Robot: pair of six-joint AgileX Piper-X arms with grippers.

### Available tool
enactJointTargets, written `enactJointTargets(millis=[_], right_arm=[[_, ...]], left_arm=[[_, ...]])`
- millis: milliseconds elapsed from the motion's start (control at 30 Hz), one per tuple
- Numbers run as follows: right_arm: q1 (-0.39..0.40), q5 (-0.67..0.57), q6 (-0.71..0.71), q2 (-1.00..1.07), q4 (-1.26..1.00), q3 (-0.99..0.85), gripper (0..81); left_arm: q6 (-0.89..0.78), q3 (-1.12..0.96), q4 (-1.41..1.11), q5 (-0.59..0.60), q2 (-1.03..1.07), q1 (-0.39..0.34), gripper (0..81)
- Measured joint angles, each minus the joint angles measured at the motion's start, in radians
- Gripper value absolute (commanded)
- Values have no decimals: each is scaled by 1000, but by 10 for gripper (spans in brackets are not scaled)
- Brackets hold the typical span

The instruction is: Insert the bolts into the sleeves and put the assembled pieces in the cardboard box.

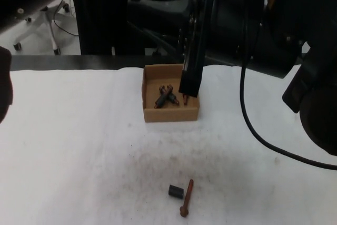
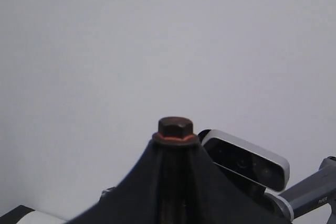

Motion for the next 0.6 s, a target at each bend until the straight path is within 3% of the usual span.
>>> enactJointTargets(millis=[600], right_arm=[[0,-8,66,0,-15,0,69]], left_arm=[[27,0,1,2,9,-43,3]])
